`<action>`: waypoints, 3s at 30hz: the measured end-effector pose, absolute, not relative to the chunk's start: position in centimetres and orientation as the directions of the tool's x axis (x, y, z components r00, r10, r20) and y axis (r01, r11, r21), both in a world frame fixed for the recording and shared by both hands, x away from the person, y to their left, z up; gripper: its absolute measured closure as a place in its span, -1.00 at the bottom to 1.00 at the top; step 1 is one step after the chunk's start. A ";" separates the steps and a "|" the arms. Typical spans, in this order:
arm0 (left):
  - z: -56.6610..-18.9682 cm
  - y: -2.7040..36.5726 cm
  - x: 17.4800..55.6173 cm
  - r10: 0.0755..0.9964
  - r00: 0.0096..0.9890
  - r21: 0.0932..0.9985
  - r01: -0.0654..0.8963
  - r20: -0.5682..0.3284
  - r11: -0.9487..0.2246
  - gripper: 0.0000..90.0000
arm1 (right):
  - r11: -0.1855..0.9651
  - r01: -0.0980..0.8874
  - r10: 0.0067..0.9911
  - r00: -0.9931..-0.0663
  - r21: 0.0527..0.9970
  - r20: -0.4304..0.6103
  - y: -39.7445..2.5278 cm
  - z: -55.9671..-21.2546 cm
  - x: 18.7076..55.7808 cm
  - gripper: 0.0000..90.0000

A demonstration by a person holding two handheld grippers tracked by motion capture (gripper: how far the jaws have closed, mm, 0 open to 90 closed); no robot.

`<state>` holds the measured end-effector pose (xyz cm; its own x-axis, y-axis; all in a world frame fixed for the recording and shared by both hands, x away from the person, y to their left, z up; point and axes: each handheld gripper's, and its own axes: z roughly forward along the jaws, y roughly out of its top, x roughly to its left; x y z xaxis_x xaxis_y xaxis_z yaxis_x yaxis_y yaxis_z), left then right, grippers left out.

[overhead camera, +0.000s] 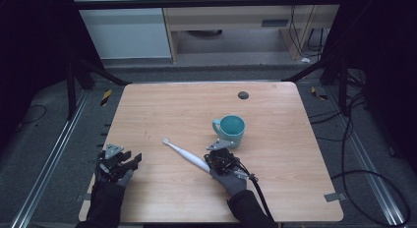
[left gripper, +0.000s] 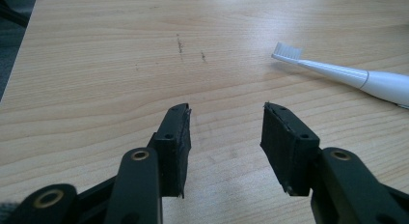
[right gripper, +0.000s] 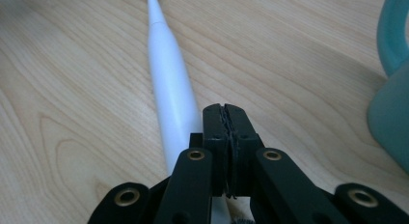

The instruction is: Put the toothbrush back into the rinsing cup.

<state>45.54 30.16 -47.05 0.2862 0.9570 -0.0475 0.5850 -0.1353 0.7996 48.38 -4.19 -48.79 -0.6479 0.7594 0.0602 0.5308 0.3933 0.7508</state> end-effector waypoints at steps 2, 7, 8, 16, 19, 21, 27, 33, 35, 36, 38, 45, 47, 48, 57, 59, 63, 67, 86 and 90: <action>-47.0 30.1 45.5 0.957 0.286 0.799 0.586 -0.048 -0.135 0.17 | 0.390 0.531 0.757 -0.650 0.753 0.066 -4.2 -48.8 48.1 0.96; -47.0 30.1 45.5 0.956 0.289 0.798 0.587 -0.048 -0.137 0.16 | 0.387 0.525 0.744 -0.663 0.758 0.079 -4.1 -48.8 47.3 0.96; -47.0 30.1 45.5 0.956 0.290 0.798 0.587 -0.047 -0.139 0.16 | 0.389 0.525 0.742 -0.665 0.757 0.080 -4.0 -48.8 47.2 0.96; -47.1 30.0 45.5 0.955 0.292 0.797 0.588 -0.048 -0.139 0.16 | 0.385 0.531 0.731 -0.675 0.754 0.102 -3.9 -49.4 46.3 0.96; -47.1 29.9 45.5 0.954 0.296 0.794 0.590 -0.047 -0.144 0.15 | 0.382 0.533 0.723 -0.681 0.755 0.114 -3.7 -49.6 45.9 0.96; -47.1 29.9 45.5 0.954 0.298 0.794 0.590 -0.046 -0.146 0.15 | 0.384 0.528 0.718 -0.687 0.757 0.115 -3.6 -49.7 45.6 0.96; -47.1 29.8 45.5 0.954 0.297 0.795 0.589 -0.046 -0.145 0.15 | 0.385 0.525 0.695 -0.706 0.759 0.136 -2.7 -49.7 45.0 0.96; -47.1 29.8 45.5 0.953 0.300 0.795 0.589 -0.049 -0.145 0.14 | 0.388 0.524 0.680 -0.718 0.758 0.149 -1.8 -49.9 44.7 0.95; -47.1 29.7 45.5 0.952 0.302 0.794 0.590 -0.049 -0.146 0.14 | 0.389 0.525 0.675 -0.722 0.757 0.153 -1.5 -49.9 44.6 0.95; -47.1 29.7 45.5 0.952 0.303 0.794 0.590 -0.050 -0.146 0.13 | 0.390 0.523 0.673 -0.724 0.758 0.153 -1.4 -50.0 44.6 0.95; -47.1 29.7 45.4 0.951 0.304 0.794 0.590 -0.049 -0.148 0.13 | 0.394 0.520 0.668 -0.729 0.758 0.153 -1.3 -50.0 44.6 0.94; -46.9 29.4 45.4 0.945 0.321 0.794 0.588 -0.054 -0.154 0.07 | 0.361 0.523 0.691 -0.706 0.772 0.155 -2.7 -49.0 44.8 0.82; -46.8 29.2 45.3 0.945 0.322 0.795 0.586 -0.053 -0.155 0.04 | 0.350 0.521 0.705 -0.694 0.779 0.147 -3.7 -48.4 45.0 0.74; -46.7 29.1 45.3 0.944 0.325 0.796 0.585 -0.052 -0.157 0.02 | 0.350 0.517 0.713 -0.688 0.781 0.136 -4.3 -48.1 45.2 0.68; -45.9 27.5 44.9 0.927 0.372 0.790 0.579 -0.036 -0.202 -0.06 | 0.314 0.537 0.805 -0.587 0.783 0.080 -10.9 -46.0 45.7 0.19; -45.7 27.0 44.8 0.921 0.388 0.789 0.577 -0.034 -0.213 -0.08 | 0.294 0.544 0.831 -0.551 0.786 0.071 -12.6 -45.9 45.7 0.12; -45.5 26.3 45.0 0.913 0.404 0.781 0.584 -0.045 -0.220 -0.13 | 0.264 0.563 0.874 -0.483 0.783 0.053 -15.8 -46.2 45.7 0.01; -45.2 25.2 45.2 0.903 0.429 0.772 0.586 -0.038 -0.247 -0.17 | 0.234 0.572 0.906 -0.421 0.787 0.037 -18.9 -46.2 45.6 -0.05; -42.9 19.1 47.1 0.849 0.528 0.730 0.594 -0.036 -0.338 -0.24 | 0.187 0.589 0.961 -0.276 0.786 -0.022 -24.9 -47.5 45.6 -0.18; -42.6 18.0 47.4 0.836 0.546 0.724 0.595 -0.045 -0.350 -0.24 | 0.183 0.598 0.963 -0.269 0.780 -0.019 -25.1 -47.8 45.8 -0.18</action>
<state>47.44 17.98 -42.60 0.5462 0.8364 -0.0450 0.5950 -0.3496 0.7237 45.78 -25.14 -47.76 -0.2691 0.9629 -0.0195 0.5981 0.1829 0.7803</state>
